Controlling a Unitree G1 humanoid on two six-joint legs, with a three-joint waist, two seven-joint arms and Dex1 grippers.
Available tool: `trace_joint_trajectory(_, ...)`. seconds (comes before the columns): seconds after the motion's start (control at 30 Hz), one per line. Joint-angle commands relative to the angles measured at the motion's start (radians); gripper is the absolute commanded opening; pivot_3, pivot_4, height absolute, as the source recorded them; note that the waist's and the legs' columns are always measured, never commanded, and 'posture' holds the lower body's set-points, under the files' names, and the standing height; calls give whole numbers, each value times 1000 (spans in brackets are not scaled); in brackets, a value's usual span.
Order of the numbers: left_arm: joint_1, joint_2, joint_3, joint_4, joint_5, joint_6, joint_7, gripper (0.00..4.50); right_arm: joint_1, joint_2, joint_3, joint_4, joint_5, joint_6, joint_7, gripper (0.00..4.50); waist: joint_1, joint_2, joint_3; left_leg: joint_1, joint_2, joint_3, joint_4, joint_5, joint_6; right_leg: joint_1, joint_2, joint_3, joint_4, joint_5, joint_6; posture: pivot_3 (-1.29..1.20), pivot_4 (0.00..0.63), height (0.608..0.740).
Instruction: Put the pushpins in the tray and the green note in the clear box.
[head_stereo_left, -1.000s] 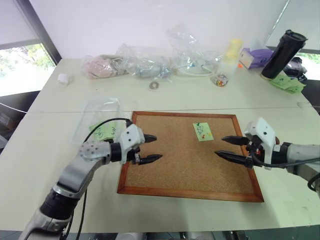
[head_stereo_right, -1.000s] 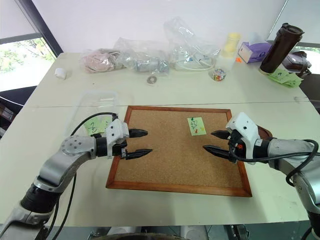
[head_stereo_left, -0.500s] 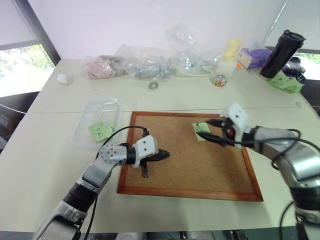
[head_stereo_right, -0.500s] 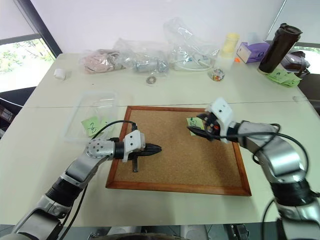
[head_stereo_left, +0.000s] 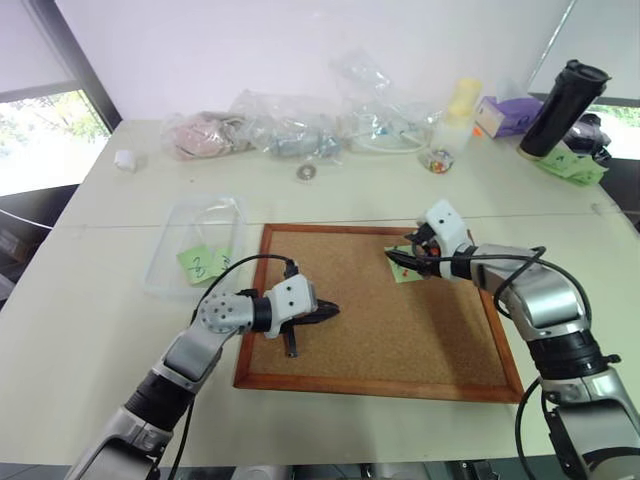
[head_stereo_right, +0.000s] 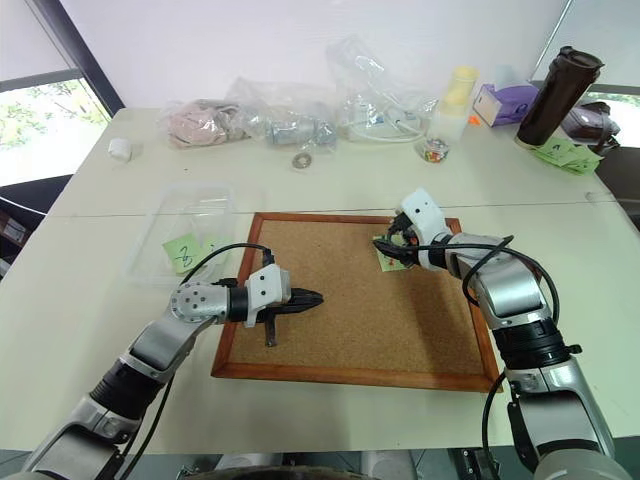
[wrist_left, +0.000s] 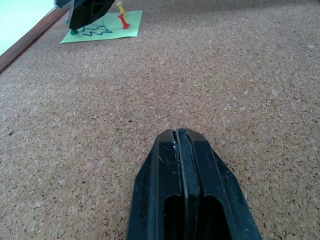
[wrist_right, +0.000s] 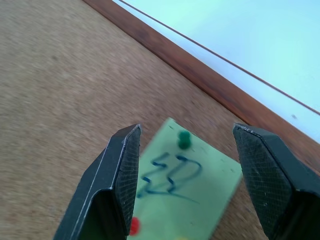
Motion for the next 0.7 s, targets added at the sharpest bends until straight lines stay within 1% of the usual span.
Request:
trace_joint_trajectory(0.03,28,21,-26,31,47,57,2,33,-24,12,-6,11,-21,-24,3,2960,-1,0,0,0,0,0,0,0,0,0,0,0,0,0,0,0,150,740)
trace_joint_trajectory(0.07,27,21,-27,28,48,60,2,33,-25,13,-4,18,-28,-23,4,2960,-1,0,0,0,0,0,0,0,0,0,0,0,0,0,0,0,150,740)
trace_joint_trajectory(0.17,23,19,-28,23,48,67,4,0,-28,22,-4,24,-37,-25,8,2157,-1,0,0,0,0,0,0,0,0,0,0,0,0,0,0,0,150,740)
trace_joint_trajectory(0.3,20,16,-30,19,48,74,5,0,-32,35,0,25,-48,-23,9,117,-1,0,0,0,0,0,0,0,0,0,0,0,0,0,0,0,150,740)
trace_joint_trajectory(0.33,20,15,-30,17,48,76,6,0,-32,37,0,25,-50,-23,9,46,-1,0,0,0,0,0,0,0,0,0,0,0,0,0,0,0,150,740)
trace_joint_trajectory(0.6,23,12,-31,6,46,90,11,0,-23,48,-20,-6,-42,-2,13,46,-2,0,0,0,0,0,0,0,0,0,0,0,0,0,0,0,150,740)
trace_joint_trajectory(0.7,21,11,-32,7,46,91,12,0,-27,53,-67,-39,-7,32,7,46,-1,0,0,0,0,0,0,0,0,0,0,0,0,0,0,0,150,740)
